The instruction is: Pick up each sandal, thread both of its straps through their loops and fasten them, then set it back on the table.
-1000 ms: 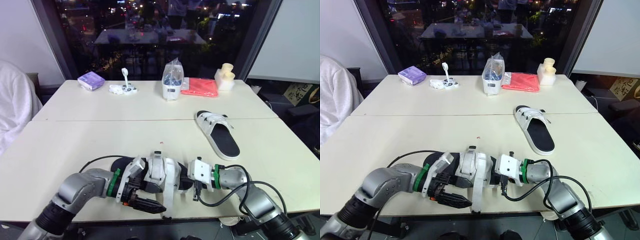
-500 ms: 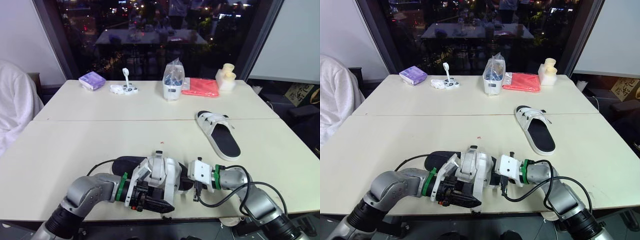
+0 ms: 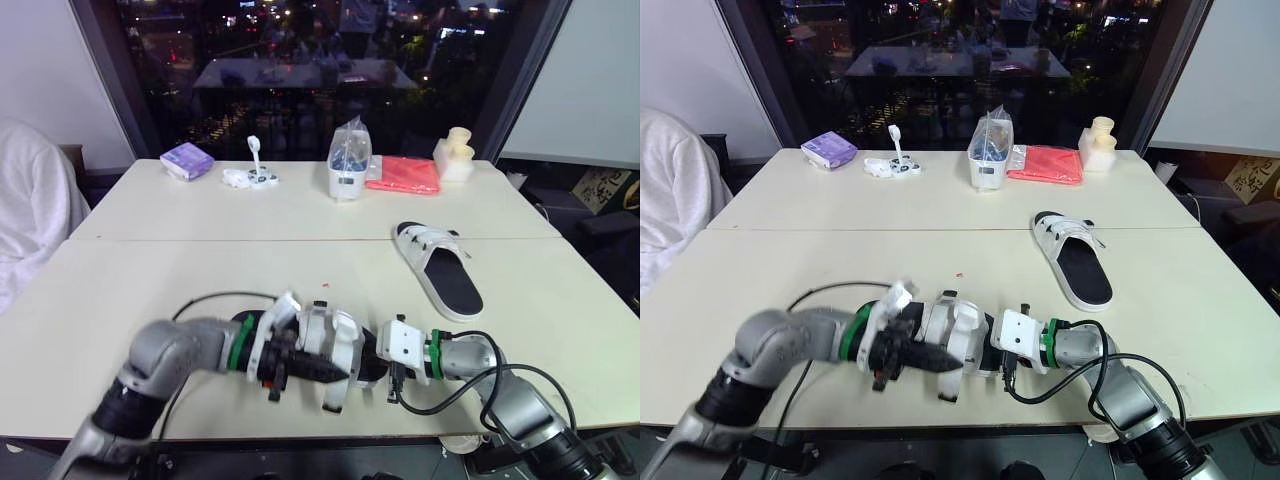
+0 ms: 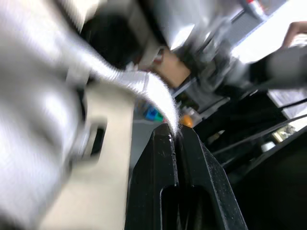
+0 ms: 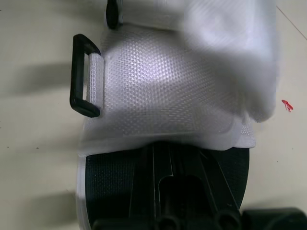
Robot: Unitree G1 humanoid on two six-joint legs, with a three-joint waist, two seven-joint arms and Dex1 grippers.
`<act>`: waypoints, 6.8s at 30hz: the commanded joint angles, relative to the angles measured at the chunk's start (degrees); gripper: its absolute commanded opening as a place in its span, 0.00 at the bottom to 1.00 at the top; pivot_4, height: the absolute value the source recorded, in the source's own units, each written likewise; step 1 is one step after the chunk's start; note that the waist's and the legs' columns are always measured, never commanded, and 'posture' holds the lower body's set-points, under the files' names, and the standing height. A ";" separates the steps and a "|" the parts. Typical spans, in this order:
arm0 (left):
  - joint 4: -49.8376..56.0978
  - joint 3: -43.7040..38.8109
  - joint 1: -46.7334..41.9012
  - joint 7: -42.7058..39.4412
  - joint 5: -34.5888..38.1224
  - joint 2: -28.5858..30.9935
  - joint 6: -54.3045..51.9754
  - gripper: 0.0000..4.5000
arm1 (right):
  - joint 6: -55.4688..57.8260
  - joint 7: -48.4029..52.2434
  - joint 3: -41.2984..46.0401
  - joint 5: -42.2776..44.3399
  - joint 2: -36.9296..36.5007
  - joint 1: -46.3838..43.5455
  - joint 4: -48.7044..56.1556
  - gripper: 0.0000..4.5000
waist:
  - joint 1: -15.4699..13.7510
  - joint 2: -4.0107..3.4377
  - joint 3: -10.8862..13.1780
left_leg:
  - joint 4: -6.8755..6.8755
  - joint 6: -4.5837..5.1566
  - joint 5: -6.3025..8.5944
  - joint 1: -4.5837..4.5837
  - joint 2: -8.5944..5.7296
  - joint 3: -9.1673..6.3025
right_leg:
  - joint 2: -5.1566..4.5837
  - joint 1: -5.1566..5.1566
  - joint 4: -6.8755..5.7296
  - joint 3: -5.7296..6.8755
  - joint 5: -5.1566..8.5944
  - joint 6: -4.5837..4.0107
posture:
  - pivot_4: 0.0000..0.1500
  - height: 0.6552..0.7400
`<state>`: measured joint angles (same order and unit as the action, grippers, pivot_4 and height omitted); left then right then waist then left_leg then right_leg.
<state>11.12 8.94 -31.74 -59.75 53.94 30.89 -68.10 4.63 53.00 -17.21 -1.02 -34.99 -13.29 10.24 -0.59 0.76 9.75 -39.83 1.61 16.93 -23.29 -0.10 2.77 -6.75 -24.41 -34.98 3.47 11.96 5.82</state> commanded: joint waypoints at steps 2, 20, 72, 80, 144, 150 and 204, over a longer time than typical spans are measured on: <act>-6.02 -2.31 -4.74 -0.01 2.68 -2.21 -3.57 0.01 | 0.78 1.16 -2.17 -1.53 -0.71 1.14 -1.72 0.00 | 0.06 0.01 0.00 | 0.01 0.00 0.00 0.00 -0.01 0.01 | 0.02 0.00 0.00 0.00 0.00 0.02 | 1.00 1.00; -19.44 3.68 -8.97 -3.96 -10.20 -7.25 5.67 0.01 | 1.73 -0.24 -2.01 -1.92 -0.30 1.82 -0.49 0.00 | 0.05 0.04 0.01 | 0.01 0.00 -0.01 0.01 -0.01 -0.01 | 0.00 0.02 0.00 -0.01 -0.01 0.00 | 1.00 1.00; -28.45 6.29 -12.81 -12.64 -18.28 -8.48 6.68 0.01 | 2.52 -0.01 -1.93 -2.10 -0.81 2.35 0.85 0.00 | -0.09 0.05 -0.01 | 0.01 0.00 0.00 -0.03 -0.03 -0.04 | -0.06 -0.03 0.03 0.00 0.00 0.00 | 1.00 1.00; -30.61 5.89 -14.52 -14.29 -18.36 -8.64 5.85 0.01 | 2.90 -0.17 -1.88 -2.22 -0.67 2.68 1.34 0.00 | -0.09 0.05 -0.01 | 0.01 0.01 0.00 -0.06 -0.03 -0.04 | -0.05 -0.04 0.03 0.01 0.00 0.00 | 1.00 1.00; -29.23 6.02 -14.34 -16.67 -17.33 -8.85 2.43 0.01 | 2.59 -0.60 -2.00 -2.63 -0.63 3.09 1.15 0.00 | -0.07 0.06 0.00 | 0.04 0.01 0.01 -0.08 -0.03 -0.06 | -0.06 -0.08 0.04 0.02 0.00 0.00 | 1.00 1.00; -29.40 7.21 -14.09 -17.31 -18.48 -8.54 4.86 0.01 | 2.82 -0.64 -2.09 -2.66 -0.63 3.16 1.55 0.00 | -0.08 0.06 0.00 | 0.04 0.01 0.01 -0.09 -0.02 -0.06 | -0.06 -0.08 0.04 0.02 0.00 0.00 | 1.00 1.00; -25.37 13.70 -4.50 -27.23 -42.96 -2.99 67.42 0.62 | 2.07 -0.53 -2.79 -3.07 -0.22 2.30 0.34 0.00 | -0.02 -0.11 -0.23 | 0.38 0.01 0.00 0.00 0.02 -0.04 | -0.02 0.06 0.55 0.16 -0.08 -0.09 | 1.00 1.00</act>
<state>-13.21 22.33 -37.29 -86.64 12.97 26.35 -0.56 5.81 51.52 -17.82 -2.78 -34.90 -12.09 12.72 -0.62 0.65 9.52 -39.45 1.62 16.93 -23.28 -0.08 2.73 -6.77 -24.35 -34.44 3.63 11.89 5.73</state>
